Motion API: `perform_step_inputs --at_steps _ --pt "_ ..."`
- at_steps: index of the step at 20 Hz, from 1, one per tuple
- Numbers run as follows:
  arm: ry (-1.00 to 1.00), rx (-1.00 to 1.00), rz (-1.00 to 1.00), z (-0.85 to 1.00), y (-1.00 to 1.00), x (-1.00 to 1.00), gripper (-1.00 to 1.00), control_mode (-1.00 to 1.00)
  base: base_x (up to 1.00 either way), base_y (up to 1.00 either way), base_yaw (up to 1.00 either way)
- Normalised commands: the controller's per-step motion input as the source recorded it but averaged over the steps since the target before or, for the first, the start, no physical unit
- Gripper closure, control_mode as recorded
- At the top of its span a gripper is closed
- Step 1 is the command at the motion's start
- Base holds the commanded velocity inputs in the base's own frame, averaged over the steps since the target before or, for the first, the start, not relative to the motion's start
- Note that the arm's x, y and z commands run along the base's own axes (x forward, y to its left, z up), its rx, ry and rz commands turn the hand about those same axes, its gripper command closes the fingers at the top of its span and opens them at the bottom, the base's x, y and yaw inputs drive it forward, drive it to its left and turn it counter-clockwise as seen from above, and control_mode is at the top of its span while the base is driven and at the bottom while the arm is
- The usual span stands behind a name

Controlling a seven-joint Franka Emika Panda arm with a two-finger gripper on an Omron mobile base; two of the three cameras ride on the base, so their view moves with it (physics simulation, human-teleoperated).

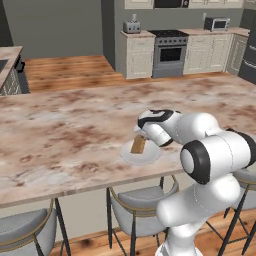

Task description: Start the toaster. Once the lever pops up, take the bread to the plate on the dining counter.

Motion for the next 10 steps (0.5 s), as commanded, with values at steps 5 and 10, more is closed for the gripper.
perform_step_inputs --at_steps 5,10 --pt "-0.01 0.00 0.00 0.00 0.00 0.00 -1.00 -1.00 0.00 0.00 0.00" --pt "-0.02 0.00 0.00 0.00 -0.04 0.00 -1.00 -1.00 0.00 0.00 0.00"
